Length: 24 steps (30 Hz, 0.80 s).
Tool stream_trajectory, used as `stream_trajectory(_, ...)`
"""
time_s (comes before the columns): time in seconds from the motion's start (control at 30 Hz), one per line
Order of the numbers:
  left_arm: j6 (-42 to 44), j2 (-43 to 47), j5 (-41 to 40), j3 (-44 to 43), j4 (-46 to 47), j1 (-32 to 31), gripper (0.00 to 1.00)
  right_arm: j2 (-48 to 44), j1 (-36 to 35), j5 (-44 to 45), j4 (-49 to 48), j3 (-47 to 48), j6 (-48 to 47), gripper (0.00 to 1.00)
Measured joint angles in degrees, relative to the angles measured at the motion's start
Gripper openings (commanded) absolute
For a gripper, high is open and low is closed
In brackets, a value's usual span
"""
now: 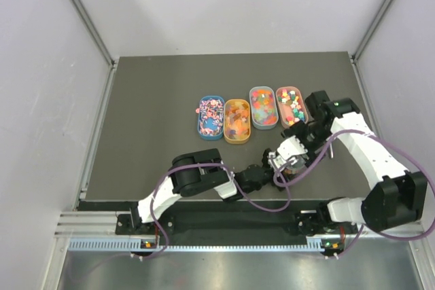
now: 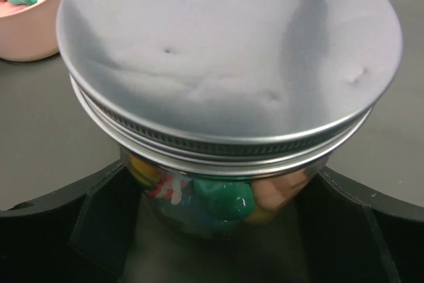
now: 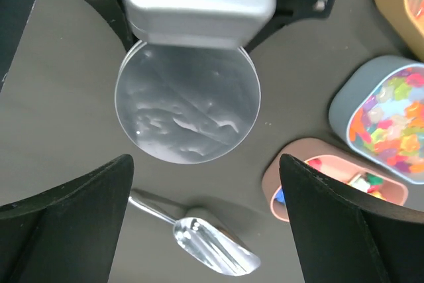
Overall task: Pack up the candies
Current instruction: Screw the bottle lid onto the packing bottle.
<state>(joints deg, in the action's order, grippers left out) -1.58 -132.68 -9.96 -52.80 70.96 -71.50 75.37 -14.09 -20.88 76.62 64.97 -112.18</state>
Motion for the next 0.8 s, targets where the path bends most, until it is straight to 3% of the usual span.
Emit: stream_trajectory(0.8,0.0,-0.4,0.3,-0.5,0.0,0.0,0.0,-0.8,-5.3,1.5,-0.8,-4.6,-1.4,0.93)
